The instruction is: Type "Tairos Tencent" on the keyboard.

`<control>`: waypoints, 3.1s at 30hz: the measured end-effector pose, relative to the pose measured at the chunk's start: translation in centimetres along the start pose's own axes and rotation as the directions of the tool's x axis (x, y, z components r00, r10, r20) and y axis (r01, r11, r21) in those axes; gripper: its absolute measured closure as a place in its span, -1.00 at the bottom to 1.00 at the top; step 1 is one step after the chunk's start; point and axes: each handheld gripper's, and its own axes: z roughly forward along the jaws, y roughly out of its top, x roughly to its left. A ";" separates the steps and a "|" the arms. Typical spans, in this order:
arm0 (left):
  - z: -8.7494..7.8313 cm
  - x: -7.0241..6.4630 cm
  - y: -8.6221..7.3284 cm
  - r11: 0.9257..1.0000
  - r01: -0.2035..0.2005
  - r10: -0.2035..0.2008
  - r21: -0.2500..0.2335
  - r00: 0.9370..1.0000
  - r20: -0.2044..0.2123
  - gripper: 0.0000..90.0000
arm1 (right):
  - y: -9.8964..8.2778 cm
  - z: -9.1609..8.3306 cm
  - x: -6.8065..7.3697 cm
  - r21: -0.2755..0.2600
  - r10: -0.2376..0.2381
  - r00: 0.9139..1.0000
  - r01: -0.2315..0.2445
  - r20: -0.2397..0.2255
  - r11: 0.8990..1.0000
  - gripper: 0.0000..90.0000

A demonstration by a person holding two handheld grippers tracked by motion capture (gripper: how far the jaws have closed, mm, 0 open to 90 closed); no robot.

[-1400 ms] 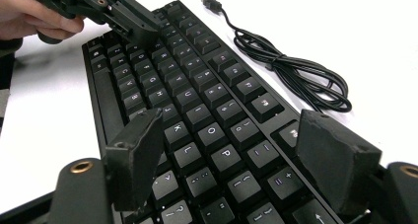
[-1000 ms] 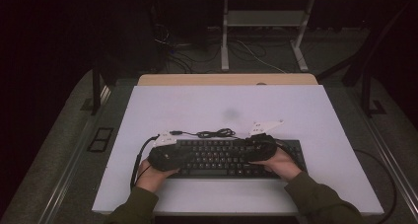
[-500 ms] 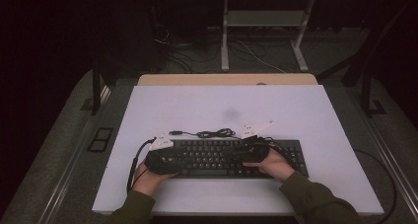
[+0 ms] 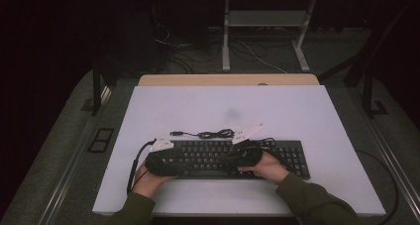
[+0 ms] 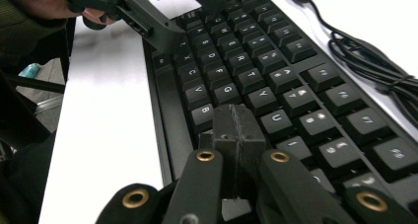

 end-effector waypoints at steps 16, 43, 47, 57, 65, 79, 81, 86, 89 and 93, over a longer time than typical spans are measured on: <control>-0.1 0.0 0.0 1.000 -0.016 0.016 -0.007 1.000 -0.004 -0.34 | 0.2 1.2 0.6 0.054 -0.013 1.000 0.013 -0.003 0.998 0.99; -0.3 0.0 0.1 1.000 -0.021 0.020 -0.020 1.000 -0.013 -0.35 | 0.3 1.3 0.5 0.071 -0.013 1.000 0.013 0.002 0.997 0.99; -0.3 0.0 0.1 1.000 -0.021 0.020 -0.020 1.000 -0.014 -0.35 | 0.3 1.1 0.5 0.062 -0.016 1.000 0.016 0.007 0.998 0.99; -0.3 -0.1 0.1 0.999 -0.023 0.022 -0.027 1.000 -0.010 -0.32 | 0.4 0.5 0.4 0.021 -0.013 1.000 0.013 0.014 1.000 0.88; -0.4 -0.3 0.2 0.999 -0.031 0.031 -0.027 0.999 -0.010 -0.11 | 0.4 -0.2 0.0 -0.026 0.005 1.000 -0.004 0.028 1.000 0.41; -0.1 -0.9 0.5 0.999 -0.044 0.044 0.004 0.998 0.047 0.68 | -0.1 -1.6 -1.3 -0.084 0.066 0.985 -0.052 0.163 0.995 -0.36; -0.1 -0.9 0.6 0.999 -0.047 0.047 0.011 0.997 0.057 0.80 | -0.2 -1.8 -1.5 -0.092 0.073 0.982 -0.058 0.175 0.994 -0.40; 0.2 -1.0 0.6 0.998 -0.051 0.049 0.027 0.995 0.086 0.98 | -0.4 -2.0 -1.6 -0.092 0.080 0.976 -0.063 0.201 0.994 -0.51; 0.4 -1.2 0.7 0.998 -0.057 0.053 0.032 0.994 0.098 0.98 | -0.5 -2.0 -1.7 -0.094 0.084 0.976 -0.066 0.202 0.993 -0.52; 0.8 -1.4 0.7 0.997 -0.067 0.061 0.044 0.992 0.111 0.98 | -0.6 -2.2 -1.7 -0.094 0.083 0.974 -0.064 0.210 0.994 -0.57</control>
